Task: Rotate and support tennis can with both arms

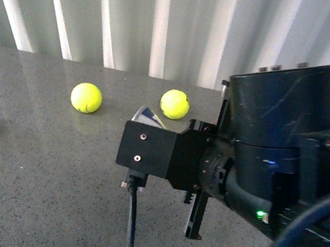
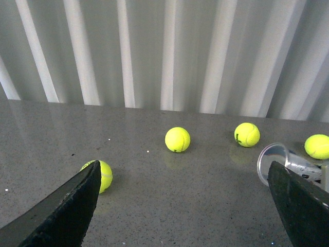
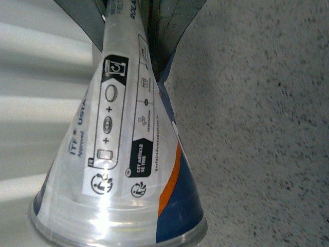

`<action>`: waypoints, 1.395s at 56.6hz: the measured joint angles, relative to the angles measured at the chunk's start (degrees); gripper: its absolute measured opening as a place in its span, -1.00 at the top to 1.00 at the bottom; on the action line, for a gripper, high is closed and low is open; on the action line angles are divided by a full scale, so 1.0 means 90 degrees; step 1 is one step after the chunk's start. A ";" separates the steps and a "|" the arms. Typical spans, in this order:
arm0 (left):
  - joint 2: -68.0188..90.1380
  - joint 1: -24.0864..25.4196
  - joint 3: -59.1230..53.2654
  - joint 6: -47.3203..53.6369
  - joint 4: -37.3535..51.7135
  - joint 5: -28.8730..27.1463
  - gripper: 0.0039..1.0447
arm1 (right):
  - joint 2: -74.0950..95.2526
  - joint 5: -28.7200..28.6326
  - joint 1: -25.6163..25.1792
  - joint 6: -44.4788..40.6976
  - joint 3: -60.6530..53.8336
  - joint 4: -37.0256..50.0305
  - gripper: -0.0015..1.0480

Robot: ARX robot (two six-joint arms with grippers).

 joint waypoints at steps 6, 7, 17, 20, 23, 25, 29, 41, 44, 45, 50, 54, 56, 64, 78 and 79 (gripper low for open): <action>0.0000 0.0000 0.0000 0.0000 0.0000 0.0000 -0.87 | 0.0493 0.0000 0.0151 0.0039 0.0483 -0.0151 0.89; 0.0000 0.0000 0.0000 0.0000 0.0000 0.0002 -0.87 | 0.0573 -0.0002 0.0175 0.0056 0.0573 -0.0194 0.89; 0.0000 0.0000 0.0000 0.0000 0.0000 0.0000 -0.87 | 0.1292 -0.0046 0.0401 0.0566 0.1625 -0.0787 0.89; 0.0000 0.0000 0.0000 0.0000 0.0000 0.0000 -0.87 | 0.1430 -0.0053 0.0435 0.0712 0.1826 -0.0945 0.89; 0.0000 0.0000 0.0000 -0.0002 0.0000 0.0000 -0.87 | 0.1591 -0.0068 0.0476 0.0877 0.2030 -0.1064 0.89; 0.0000 0.0000 0.0000 0.0000 0.0000 0.0000 -0.87 | 0.1671 -0.0058 0.0498 0.0918 0.2147 -0.1137 0.89; 0.0000 0.0000 0.0000 0.0000 0.0000 0.0000 -0.87 | 0.1780 0.0012 0.0525 0.0962 0.2329 -0.1202 0.89; 0.0000 0.0000 0.0000 0.0000 0.0000 0.0000 -0.87 | 0.1984 0.0199 0.0578 0.1129 0.2637 -0.1338 0.89; 0.0000 0.0000 0.0000 0.0000 0.0000 0.0000 -0.87 | 0.2004 0.0221 0.0595 0.1171 0.2674 -0.1362 0.89; 0.0000 0.0000 0.0000 0.0000 0.0000 0.0000 -0.87 | 0.2011 0.0228 0.0605 0.1175 0.2686 -0.1375 0.89; 0.0000 0.0000 0.0000 0.0000 0.0000 0.0002 -0.87 | 0.2021 0.0243 0.0639 0.1222 0.2710 -0.1423 0.89; 0.0000 0.0000 -0.0002 0.0000 0.0000 0.0000 -0.87 | 0.2021 0.0226 0.0653 0.1273 0.2715 -0.1469 0.74; 0.0000 0.0000 0.0000 -0.0002 0.0000 0.0000 -0.87 | 0.2023 0.0214 0.0663 0.1372 0.2718 -0.1494 0.59; 0.0000 0.0000 0.0000 -0.0002 0.0000 0.0000 -0.87 | 0.2069 0.0102 0.0692 0.1654 0.2693 -0.1559 -0.02; 0.0000 0.0000 0.0000 0.0000 0.0000 0.0000 -0.87 | 0.1887 -0.0019 0.0695 0.1785 0.2339 -0.1722 -0.82; 0.0000 0.0000 0.0000 0.0000 0.0000 0.0000 -0.87 | 0.1848 -0.0029 0.0687 0.1792 0.2283 -0.1722 -0.88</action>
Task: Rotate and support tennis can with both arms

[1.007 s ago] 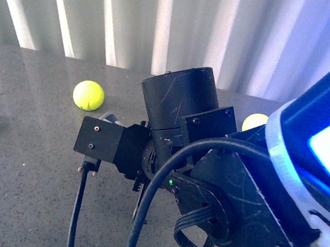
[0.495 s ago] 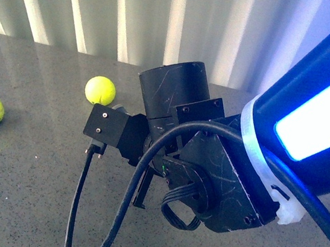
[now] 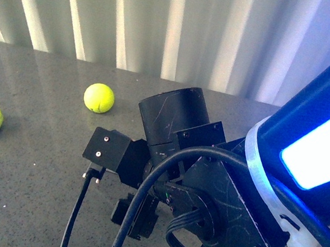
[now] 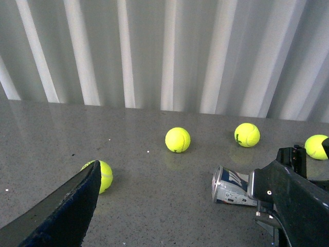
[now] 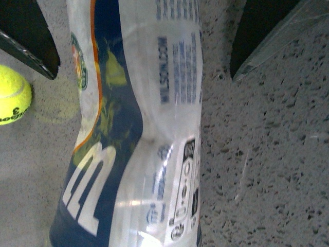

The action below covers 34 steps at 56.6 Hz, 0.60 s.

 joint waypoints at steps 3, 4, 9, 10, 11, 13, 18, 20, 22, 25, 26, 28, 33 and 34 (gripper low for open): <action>0.0000 0.0000 0.0000 -0.0002 0.0000 0.0000 -0.87 | -0.0136 -0.0012 -0.0017 0.0017 -0.0189 0.0007 -0.86; 0.0000 0.0000 -0.0002 0.0000 0.0000 0.0000 -0.87 | -0.0240 0.0012 -0.0017 0.0012 -0.0316 0.0046 -0.85; 0.0000 0.0000 0.0000 0.0000 0.0000 0.0000 -0.87 | -0.0600 -0.0019 0.0010 0.0015 -0.0704 0.0238 -0.86; 0.0000 0.0000 -0.0002 0.0000 0.0000 0.0005 -0.87 | -0.0641 -0.0022 0.0010 0.0015 -0.0748 0.0272 -0.86; 0.0000 0.0000 0.0000 0.0000 0.0000 0.0005 -0.87 | -0.0721 -0.0036 0.0010 0.0019 -0.0833 0.0335 -0.86; 0.0000 0.0000 0.0000 0.0000 0.0000 0.0000 -0.87 | -0.0838 -0.0061 -0.0002 0.0019 -0.0954 0.0418 -0.86; 0.0000 0.0000 0.0000 -0.0002 0.0000 0.0000 -0.87 | -0.1107 -0.0046 -0.0090 0.0078 -0.1299 0.0622 -0.86; 0.0000 0.0000 0.0000 -0.0002 0.0000 -0.0005 -0.87 | -0.1217 -0.0027 -0.0119 0.0117 -0.1447 0.0692 -0.86; 0.0002 0.0000 0.0000 0.0000 0.0000 -0.0002 -0.87 | -0.1338 -0.0015 -0.0146 0.0160 -0.1610 0.0760 -0.86; 0.0002 0.0000 0.0000 0.0000 0.0000 -0.0002 -0.87 | -0.1559 -0.0034 -0.0175 0.0257 -0.1887 0.0877 -0.86; 0.0000 0.0000 0.0000 0.0000 0.0000 0.0000 -0.87 | -0.1656 -0.0051 -0.0199 0.0316 -0.2001 0.0923 -0.86; 0.0000 0.0000 0.0000 0.0000 0.0000 0.0002 -0.87 | -0.1814 -0.0066 -0.0238 0.0393 -0.2181 0.1008 -0.86; 0.0000 0.0000 0.0000 0.0000 0.0000 0.0000 -0.87 | -0.2378 0.0146 -0.0551 0.0772 -0.2866 0.1620 -0.86; 0.0000 0.0000 0.0000 0.0000 0.0000 0.0000 -0.87 | -0.2450 0.0223 -0.0644 0.0823 -0.2970 0.1744 -0.86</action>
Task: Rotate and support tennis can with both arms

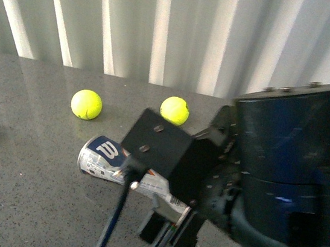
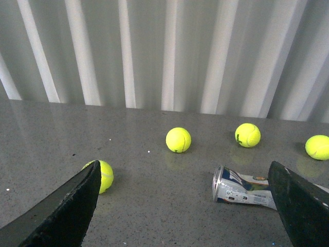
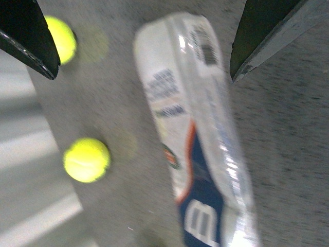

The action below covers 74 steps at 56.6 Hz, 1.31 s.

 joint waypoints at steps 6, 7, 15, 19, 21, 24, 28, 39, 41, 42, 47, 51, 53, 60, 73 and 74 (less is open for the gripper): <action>0.0000 0.0000 0.0000 0.0000 0.0000 0.0000 -0.87 | -0.0342 0.0862 -0.0874 0.0199 -0.0593 0.0699 -0.86; 0.0000 0.0000 0.0000 0.0000 0.0000 0.0000 -0.87 | -0.0364 0.0945 -0.0954 0.0204 -0.0631 0.0738 -0.86; 0.0000 0.0000 0.0000 0.0000 0.0000 0.0000 -0.87 | -0.1103 0.2361 -0.2421 0.0495 -0.1297 0.1605 -0.86; 0.0000 0.0000 0.0000 0.0000 0.0000 0.0000 -0.87 | -0.1841 0.3045 -0.3138 0.0612 -0.1659 0.2188 -0.86; 0.0000 0.0000 0.0000 0.0000 0.0000 0.0000 -0.87 | -0.2234 0.3310 -0.3378 0.0636 -0.1858 0.2395 -0.86; 0.0000 0.0000 0.0000 0.0000 0.0000 0.0000 -0.87 | -0.2650 0.3502 -0.3504 0.0663 -0.2064 0.2499 -0.86; 0.0000 0.0000 -0.0002 0.0000 0.0000 0.0000 -0.87 | -0.3235 0.3650 -0.3485 0.0673 -0.2356 0.2732 -0.86; 0.0000 0.0000 -0.0002 0.0000 0.0000 -0.0005 -0.87 | -0.5897 -0.0219 -0.3616 0.3242 -0.2990 0.0073 -0.34; 0.0000 0.0000 0.0000 0.0000 0.0000 -0.0005 -0.87 | -0.6509 -0.0590 -0.3614 0.3674 -0.3150 -0.0469 -0.20; 0.0000 0.0000 0.0000 0.0000 0.0000 -0.0002 -0.87 | -0.6659 -0.0634 -0.3614 0.3755 -0.3189 -0.0590 -0.17; 0.0000 0.0000 0.0000 0.0000 0.0000 -0.0002 -0.87 | -0.7771 -0.0663 -0.3626 0.4240 -0.3473 -0.1348 0.13; 0.0000 0.0000 -0.0002 0.0000 0.0000 -0.0002 -0.87 | -0.8216 -0.0658 -0.3645 0.4408 -0.3585 -0.1496 0.37; 0.0000 0.0000 0.0000 -0.0002 0.0000 0.0000 -0.87 | -0.8335 -0.0663 -0.3645 0.4456 -0.3614 -0.1540 0.47; 0.0000 0.0000 -0.0002 0.0000 0.0000 -0.0002 -0.87 | -0.8682 -0.0665 -0.3645 0.4544 -0.3757 -0.1766 0.87; 0.0000 0.0000 -0.0002 0.0000 0.0000 -0.0002 -0.87 | -0.9313 -0.0665 -0.3643 0.4585 -0.3944 -0.2186 0.93; 0.0000 0.0000 0.0000 0.0000 0.0000 -0.0002 -0.87 | -0.9362 -0.0665 -0.3645 0.4585 -0.3959 -0.2222 0.93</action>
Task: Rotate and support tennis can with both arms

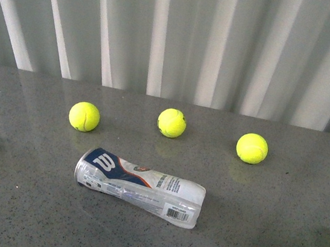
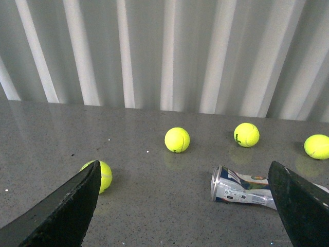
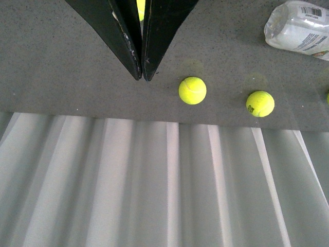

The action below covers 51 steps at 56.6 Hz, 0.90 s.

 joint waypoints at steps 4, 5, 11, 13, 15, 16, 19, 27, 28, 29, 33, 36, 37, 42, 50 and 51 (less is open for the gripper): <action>0.0000 0.0000 0.0000 -0.0002 0.0000 0.0000 -0.87 | -0.0151 0.0000 0.0002 0.0000 -0.0058 -0.0097 0.93; 0.0000 0.0000 0.0000 0.0000 0.0000 0.0000 -0.87 | -0.0151 0.0000 0.0002 0.0002 -0.0085 -0.0066 0.93; 0.0000 0.0000 -0.0002 0.0000 0.0000 0.0000 -0.87 | -0.0342 0.0000 0.0002 0.0002 -0.0233 -0.0068 0.93; 0.0000 0.0000 0.0000 0.0000 0.0000 0.0000 -0.87 | -0.0432 0.0000 0.0002 0.0002 -0.0233 -0.0151 0.93; 0.0000 0.0000 0.0000 0.0000 0.0000 0.0000 -0.87 | -0.0517 0.0000 0.0000 0.0005 -0.0233 -0.0236 0.93; 0.0000 0.0000 0.0000 0.0000 0.0000 0.0000 -0.87 | -0.0573 0.0000 0.0000 0.0005 -0.0233 -0.0279 0.93; 0.0000 0.0000 0.0000 0.0000 0.0000 0.0000 -0.87 | -0.0707 0.0000 0.0000 0.0005 -0.0233 -0.0401 0.93; 0.0000 0.0000 0.0000 0.0000 0.0000 0.0000 -0.87 | -0.1037 -0.0002 0.0002 0.0007 -0.0233 -0.0724 0.93; 0.0000 0.0000 0.0000 0.0000 0.0000 0.0000 -0.87 | -0.1076 0.0000 0.0000 0.0007 -0.0233 -0.0763 0.93; 0.0000 0.0000 0.0000 0.0000 0.0000 0.0000 -0.87 | -0.1095 0.0000 0.0002 0.0007 -0.0233 -0.0784 0.93; 0.0000 0.0000 -0.0002 0.0000 0.0000 0.0000 -0.87 | -0.1226 0.0000 0.0002 0.0010 -0.0233 -0.0923 0.93; 0.0000 0.0000 0.0000 0.0000 0.0000 0.0000 -0.87 | -0.1319 0.0000 0.0002 0.0010 -0.0233 -0.1013 0.93; 0.0000 0.0000 0.0000 0.0000 0.0000 0.0000 -0.87 | -0.1358 0.0000 0.0002 0.0010 -0.0233 -0.1044 0.93; 0.0000 0.0000 0.0000 0.0000 0.0000 0.0000 -0.87 | -0.1503 0.0000 0.0002 0.0012 -0.0233 -0.1190 0.93; 0.0000 0.0000 -0.0002 0.0000 0.0000 0.0002 -0.87 | -0.1848 0.0000 0.0002 0.0015 -0.0228 -0.1562 0.93; 0.0000 0.0000 0.0000 0.0000 0.0000 0.0000 -0.87 | -0.2004 0.0000 0.0002 0.0015 -0.0228 -0.1809 0.93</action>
